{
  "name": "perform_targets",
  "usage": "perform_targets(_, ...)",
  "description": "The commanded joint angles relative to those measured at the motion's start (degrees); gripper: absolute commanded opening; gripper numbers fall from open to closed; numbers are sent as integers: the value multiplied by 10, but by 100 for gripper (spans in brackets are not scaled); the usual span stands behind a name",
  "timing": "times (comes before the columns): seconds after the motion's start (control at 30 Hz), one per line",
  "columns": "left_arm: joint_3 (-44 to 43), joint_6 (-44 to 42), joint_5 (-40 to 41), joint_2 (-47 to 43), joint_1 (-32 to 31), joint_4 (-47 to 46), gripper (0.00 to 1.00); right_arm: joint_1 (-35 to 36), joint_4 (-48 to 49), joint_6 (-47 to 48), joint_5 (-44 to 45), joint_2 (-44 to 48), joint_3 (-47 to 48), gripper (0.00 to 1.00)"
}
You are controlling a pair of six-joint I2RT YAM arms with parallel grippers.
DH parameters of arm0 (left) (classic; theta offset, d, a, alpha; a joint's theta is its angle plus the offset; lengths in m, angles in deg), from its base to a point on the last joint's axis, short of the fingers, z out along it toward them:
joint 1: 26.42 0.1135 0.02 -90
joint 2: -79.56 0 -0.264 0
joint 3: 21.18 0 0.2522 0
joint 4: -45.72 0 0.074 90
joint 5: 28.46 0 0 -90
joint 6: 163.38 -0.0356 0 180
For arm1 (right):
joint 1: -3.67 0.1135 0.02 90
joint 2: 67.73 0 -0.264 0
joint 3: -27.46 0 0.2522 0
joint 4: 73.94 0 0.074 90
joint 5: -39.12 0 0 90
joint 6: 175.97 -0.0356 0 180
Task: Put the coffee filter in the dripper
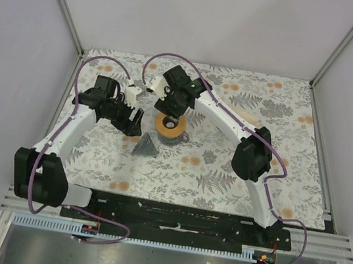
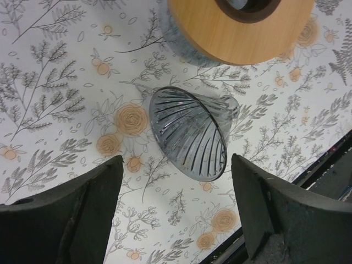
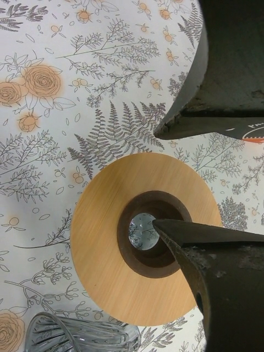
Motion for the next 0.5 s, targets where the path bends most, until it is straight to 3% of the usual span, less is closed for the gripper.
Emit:
perform_targets(0.0, 10, -18, -77, -9, 1, 11, 86, -1, 9, -9, 2, 43, 19, 68)
perform_targets(0.17, 22, -34, -120, -7, -12, 18, 85, -2, 53, -36, 11, 128, -46, 73)
perform_targets(0.27, 26, -30, -104, 5, -27, 14, 84, -6, 94, -56, 40, 187, -117, 76)
perform_targets(0.47, 28, -31, -48, 58, -82, 3, 72, -20, 140, -99, 78, 277, -239, 78)
